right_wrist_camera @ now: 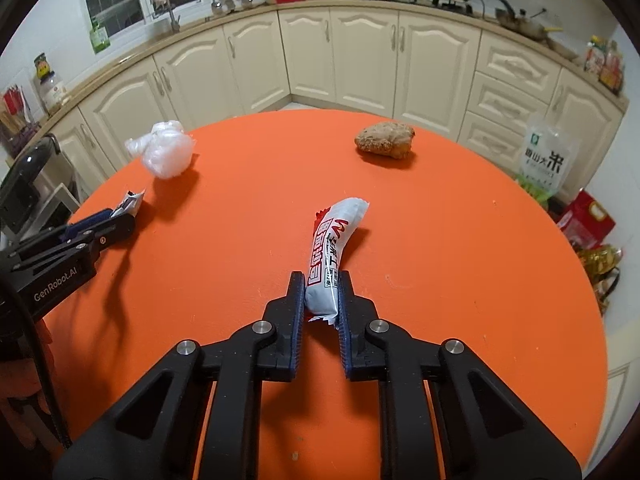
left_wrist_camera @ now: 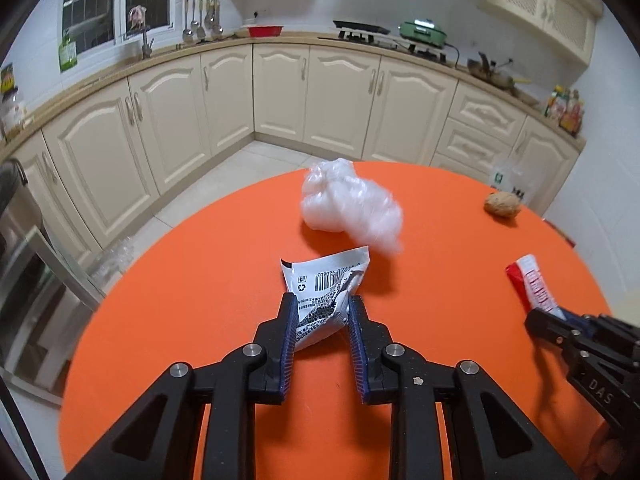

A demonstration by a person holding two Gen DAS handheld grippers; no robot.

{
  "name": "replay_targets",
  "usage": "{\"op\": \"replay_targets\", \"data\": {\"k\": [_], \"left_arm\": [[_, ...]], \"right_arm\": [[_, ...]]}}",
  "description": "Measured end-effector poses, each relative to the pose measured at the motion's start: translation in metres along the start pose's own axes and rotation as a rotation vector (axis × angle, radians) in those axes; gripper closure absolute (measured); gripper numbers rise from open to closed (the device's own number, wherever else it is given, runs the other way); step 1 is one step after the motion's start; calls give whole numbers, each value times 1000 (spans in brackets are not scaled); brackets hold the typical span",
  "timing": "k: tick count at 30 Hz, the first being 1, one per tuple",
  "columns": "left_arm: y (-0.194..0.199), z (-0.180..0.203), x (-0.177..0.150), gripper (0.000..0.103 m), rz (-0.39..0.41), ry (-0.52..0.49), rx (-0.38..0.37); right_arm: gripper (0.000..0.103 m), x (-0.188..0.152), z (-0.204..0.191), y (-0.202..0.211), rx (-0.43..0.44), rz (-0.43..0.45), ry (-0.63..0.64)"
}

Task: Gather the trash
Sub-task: 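Grasp the white printed wrapper with the left tool while the right tool grasps the red-white candy wrapper, then carry both wrappers to the blue bin and open both tools over it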

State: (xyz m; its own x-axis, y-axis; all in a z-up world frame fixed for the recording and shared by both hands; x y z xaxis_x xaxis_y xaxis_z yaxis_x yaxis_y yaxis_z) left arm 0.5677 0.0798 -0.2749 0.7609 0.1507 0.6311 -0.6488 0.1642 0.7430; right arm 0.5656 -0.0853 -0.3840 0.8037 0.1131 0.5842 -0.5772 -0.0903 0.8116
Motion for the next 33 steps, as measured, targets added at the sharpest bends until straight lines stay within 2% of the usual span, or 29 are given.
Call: {"op": "replay_targets", "data": {"k": [5, 13, 17, 22, 33], "left_arm": [[21, -10, -14, 83, 16, 14, -21], [91, -9, -67, 84, 67, 10, -68], [126, 0, -86, 89, 101, 5, -95], [172, 23, -120, 89, 155, -27, -134], [240, 58, -177, 89, 224, -74, -215]], "right_arm": [[91, -10, 8, 14, 39, 23, -33], [91, -30, 16, 56, 73, 77, -64], [91, -37, 14, 90, 61, 118, -58], [91, -45, 17, 142, 44, 193, -61], [91, -79, 42, 240, 3, 324, -92]]}}
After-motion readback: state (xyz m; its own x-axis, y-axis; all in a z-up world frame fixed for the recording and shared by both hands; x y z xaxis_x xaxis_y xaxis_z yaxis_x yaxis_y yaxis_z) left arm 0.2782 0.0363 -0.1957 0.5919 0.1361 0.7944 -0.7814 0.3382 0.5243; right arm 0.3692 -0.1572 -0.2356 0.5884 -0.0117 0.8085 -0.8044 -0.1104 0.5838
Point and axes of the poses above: each gripper's, at about its wrist camera, not at the fingertips, and y roughly against the way its jaws point, z to its right, x to its top, the point moved 6 cm from there along -y, roughly the way its jaws point, and after that the axes turned 10 degrees about y, right-handed, at the moved point
